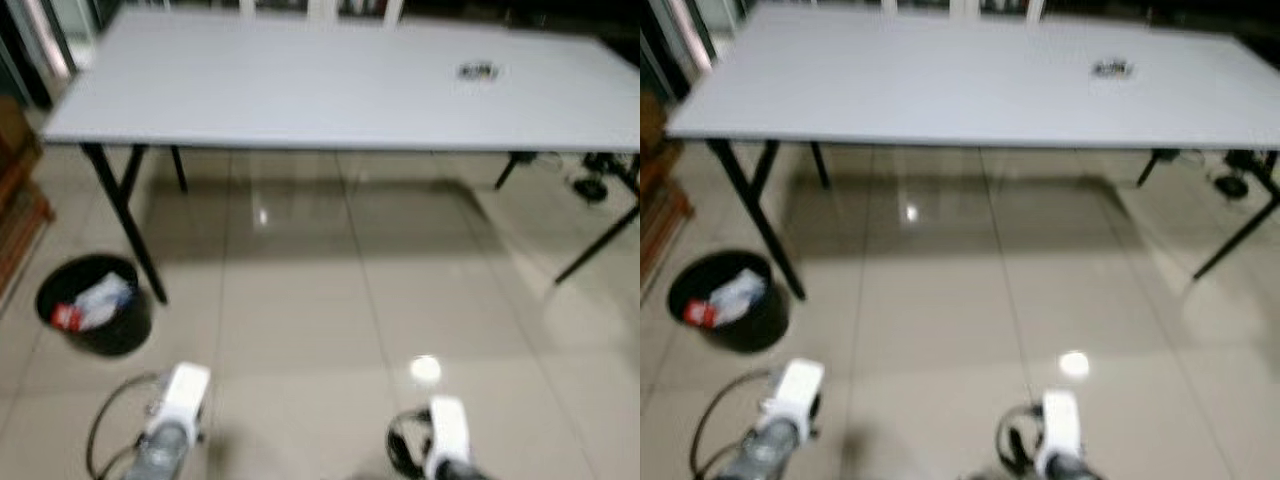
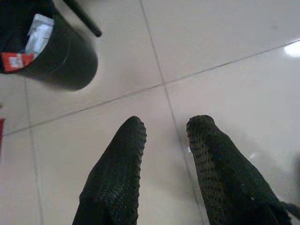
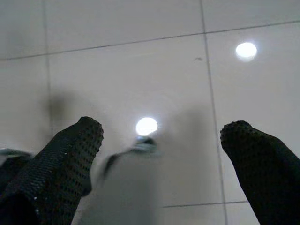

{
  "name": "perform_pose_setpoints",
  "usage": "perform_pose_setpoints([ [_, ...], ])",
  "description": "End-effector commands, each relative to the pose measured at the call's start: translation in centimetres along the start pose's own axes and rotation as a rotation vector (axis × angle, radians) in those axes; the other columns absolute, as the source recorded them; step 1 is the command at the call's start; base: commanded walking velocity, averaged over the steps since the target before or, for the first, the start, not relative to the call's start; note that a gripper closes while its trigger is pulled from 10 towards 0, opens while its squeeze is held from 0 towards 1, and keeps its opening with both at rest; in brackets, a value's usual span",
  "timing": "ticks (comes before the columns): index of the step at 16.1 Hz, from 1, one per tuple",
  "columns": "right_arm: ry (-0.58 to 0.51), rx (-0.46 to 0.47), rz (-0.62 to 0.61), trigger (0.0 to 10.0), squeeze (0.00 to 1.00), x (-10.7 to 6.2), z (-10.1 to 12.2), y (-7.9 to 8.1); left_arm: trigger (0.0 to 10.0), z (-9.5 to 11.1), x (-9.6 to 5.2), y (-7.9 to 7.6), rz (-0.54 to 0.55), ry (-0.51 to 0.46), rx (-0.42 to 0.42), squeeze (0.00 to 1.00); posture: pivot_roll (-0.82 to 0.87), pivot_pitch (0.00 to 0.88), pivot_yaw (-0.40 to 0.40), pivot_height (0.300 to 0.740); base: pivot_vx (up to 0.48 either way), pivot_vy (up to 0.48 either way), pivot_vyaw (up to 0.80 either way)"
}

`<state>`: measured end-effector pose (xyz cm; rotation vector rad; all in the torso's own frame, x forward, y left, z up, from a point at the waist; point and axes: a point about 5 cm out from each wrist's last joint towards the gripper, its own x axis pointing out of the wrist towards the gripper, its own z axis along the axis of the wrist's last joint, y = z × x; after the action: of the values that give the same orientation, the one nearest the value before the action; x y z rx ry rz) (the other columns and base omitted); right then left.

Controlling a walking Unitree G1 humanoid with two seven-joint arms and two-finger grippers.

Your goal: Picking trash to rubbish bin

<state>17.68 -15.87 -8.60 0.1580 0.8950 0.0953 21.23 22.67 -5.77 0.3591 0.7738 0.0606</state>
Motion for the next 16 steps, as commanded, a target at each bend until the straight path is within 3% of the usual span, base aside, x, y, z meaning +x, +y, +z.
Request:
perform_pose_setpoints([
  [1, 0.001, -0.002, -0.030, 10.0, 0.00, -0.24, -0.01, -1.04, 10.0, 0.29, 0.04, -0.63, -0.012, -0.006, -0.001, 0.00, -0.03, 0.097, -0.064, 0.740, 0.000, -0.461, 0.00],
  [14, 0.003, -0.008, -0.028, 10.0, 0.00, -0.21, 0.11, -1.05, 10.0, 0.38, 0.07, -0.60, -0.012, -0.009, 0.002, 0.00, -0.03, 0.095, -0.063, 0.740, 0.000, -0.460, 0.00],
  [16, -0.002, -0.012, -0.028, 10.0, 0.00, -0.16, 0.31, -1.04, 10.0, 0.57, 0.11, -0.70, -0.012, -0.014, 0.004, 0.00, -0.03, 0.095, -0.063, 0.740, 0.000, -0.122, 0.00],
])
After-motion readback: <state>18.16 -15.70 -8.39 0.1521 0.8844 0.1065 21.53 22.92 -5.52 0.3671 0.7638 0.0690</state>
